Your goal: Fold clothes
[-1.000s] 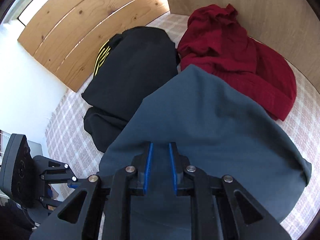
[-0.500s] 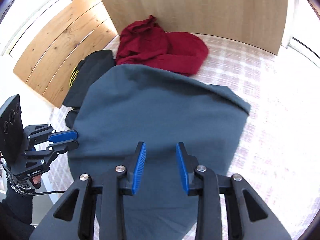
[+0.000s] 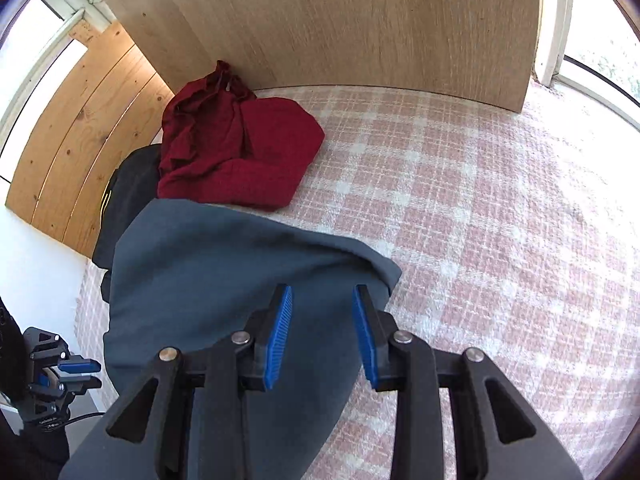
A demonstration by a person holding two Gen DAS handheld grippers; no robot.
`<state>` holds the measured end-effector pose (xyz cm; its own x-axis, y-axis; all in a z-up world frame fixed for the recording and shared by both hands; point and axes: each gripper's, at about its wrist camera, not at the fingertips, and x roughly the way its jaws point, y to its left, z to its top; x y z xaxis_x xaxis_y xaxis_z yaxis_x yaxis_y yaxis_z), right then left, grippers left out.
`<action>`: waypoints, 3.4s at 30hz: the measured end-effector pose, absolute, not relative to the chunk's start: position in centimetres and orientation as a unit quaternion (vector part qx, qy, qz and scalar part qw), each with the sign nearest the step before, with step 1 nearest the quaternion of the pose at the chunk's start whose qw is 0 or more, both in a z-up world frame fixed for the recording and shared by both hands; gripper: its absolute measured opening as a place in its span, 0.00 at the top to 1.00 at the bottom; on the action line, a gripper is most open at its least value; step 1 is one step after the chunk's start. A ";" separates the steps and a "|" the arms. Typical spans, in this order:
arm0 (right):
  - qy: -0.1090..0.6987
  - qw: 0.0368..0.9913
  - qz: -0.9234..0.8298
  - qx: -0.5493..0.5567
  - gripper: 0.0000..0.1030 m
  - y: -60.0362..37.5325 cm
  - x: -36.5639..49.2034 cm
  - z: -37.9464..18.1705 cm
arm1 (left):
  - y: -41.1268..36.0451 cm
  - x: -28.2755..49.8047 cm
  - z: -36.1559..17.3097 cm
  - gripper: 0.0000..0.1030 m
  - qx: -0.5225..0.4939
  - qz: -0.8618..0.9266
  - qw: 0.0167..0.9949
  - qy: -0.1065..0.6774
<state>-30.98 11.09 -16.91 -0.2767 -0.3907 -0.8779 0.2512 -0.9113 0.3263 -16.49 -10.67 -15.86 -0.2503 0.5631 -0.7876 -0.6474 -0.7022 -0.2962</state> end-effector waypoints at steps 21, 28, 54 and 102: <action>-0.074 0.222 -0.778 0.584 0.93 13.6 -34.6 -21.2 | 1.4 -15.5 -23.0 0.90 -0.537 0.709 0.427 0.161; -0.086 0.228 -0.780 0.576 0.93 14.0 -35.6 -21.0 | 1.0 -15.5 -23.0 0.90 -0.539 0.705 0.434 0.155; -0.007 0.259 -0.769 0.584 0.79 4.7 -21.9 -20.3 | -21.1 -14.8 -20.4 0.98 -0.525 0.821 0.221 0.026; 0.233 0.360 -0.736 0.524 0.50 7.0 -34.4 -14.3 | -22.8 -19.5 -24.2 0.37 -0.532 0.769 -0.063 -0.350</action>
<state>-34.41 7.00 -14.30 -0.1914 -0.2851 -0.9392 0.7739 -0.6324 0.0342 -19.46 -22.82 -24.21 -0.4260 0.2757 -0.8617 0.4683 -0.7477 -0.4708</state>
